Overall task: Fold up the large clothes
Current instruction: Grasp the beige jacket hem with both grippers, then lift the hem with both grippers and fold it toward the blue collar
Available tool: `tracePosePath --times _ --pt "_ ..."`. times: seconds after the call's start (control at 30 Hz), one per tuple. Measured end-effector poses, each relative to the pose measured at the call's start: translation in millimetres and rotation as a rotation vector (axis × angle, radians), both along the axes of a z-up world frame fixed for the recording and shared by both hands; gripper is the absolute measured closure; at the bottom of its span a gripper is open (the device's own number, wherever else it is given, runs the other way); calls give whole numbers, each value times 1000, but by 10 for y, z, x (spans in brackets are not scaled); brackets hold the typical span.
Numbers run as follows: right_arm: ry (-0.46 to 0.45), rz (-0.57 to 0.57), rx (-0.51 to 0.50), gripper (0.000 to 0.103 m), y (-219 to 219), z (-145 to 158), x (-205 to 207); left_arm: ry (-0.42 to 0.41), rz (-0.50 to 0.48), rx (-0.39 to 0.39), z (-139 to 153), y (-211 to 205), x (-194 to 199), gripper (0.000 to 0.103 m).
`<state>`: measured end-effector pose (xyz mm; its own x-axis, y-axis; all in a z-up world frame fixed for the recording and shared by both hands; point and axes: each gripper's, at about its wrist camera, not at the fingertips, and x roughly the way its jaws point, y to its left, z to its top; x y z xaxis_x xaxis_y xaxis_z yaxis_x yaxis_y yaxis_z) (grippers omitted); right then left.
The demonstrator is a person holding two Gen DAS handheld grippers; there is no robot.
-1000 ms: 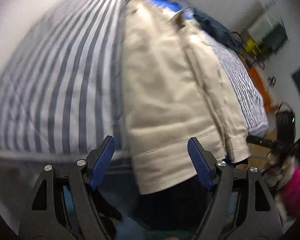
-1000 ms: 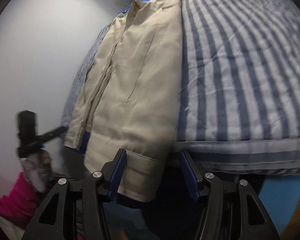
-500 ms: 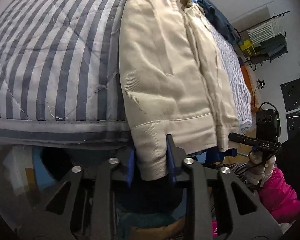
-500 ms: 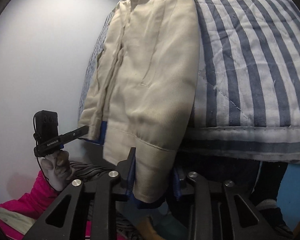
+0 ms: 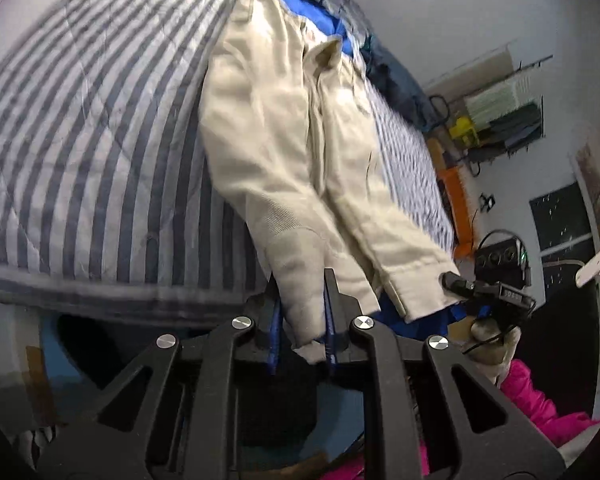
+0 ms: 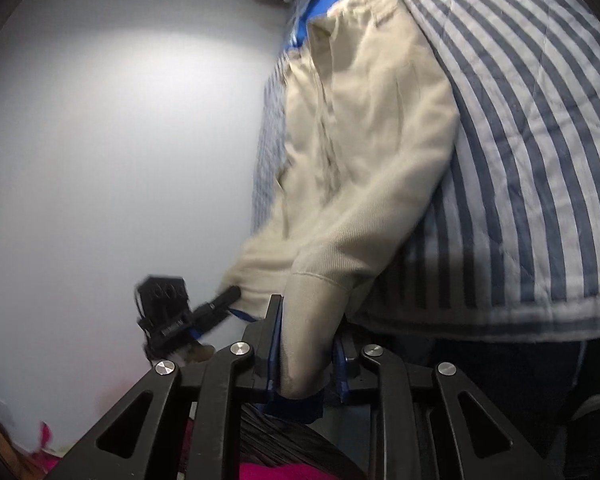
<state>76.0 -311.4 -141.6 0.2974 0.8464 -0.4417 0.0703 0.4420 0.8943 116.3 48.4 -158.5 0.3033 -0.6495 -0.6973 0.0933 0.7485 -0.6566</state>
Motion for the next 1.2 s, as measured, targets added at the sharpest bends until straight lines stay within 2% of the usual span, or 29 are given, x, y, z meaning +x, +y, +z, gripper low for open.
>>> tracePosePath --times 0.1,0.2,0.37,0.43,0.53,0.67,0.83,1.03,1.13,1.2 --pt "-35 -42 8 83 -70 138 168 -35 38 -27 165 14 142 88" --pt "-66 -71 -5 83 -115 245 430 -85 54 -10 311 -34 383 89" --pt "-108 -83 -105 83 -105 323 950 -117 84 12 390 -153 859 89" --pt "-117 -83 -152 83 -88 313 1178 -143 91 51 400 -213 1065 89" --pt "-101 -85 -186 83 -196 235 1380 -147 101 88 335 -273 1350 89" --pt "-44 -114 -214 83 -212 -18 1739 -134 120 129 216 -306 1711 89" --pt "15 -113 -271 83 -184 -280 1999 -89 142 148 -40 -338 2048 91" --pt "82 -121 -218 80 -235 -523 2128 -49 152 154 -297 -346 2274 91" --pt "98 -116 -130 69 -346 -538 2135 -52 159 130 -304 -301 2318 89" --pt "98 -133 -55 55 -471 -517 2094 -59 173 105 -261 -215 2323 86"
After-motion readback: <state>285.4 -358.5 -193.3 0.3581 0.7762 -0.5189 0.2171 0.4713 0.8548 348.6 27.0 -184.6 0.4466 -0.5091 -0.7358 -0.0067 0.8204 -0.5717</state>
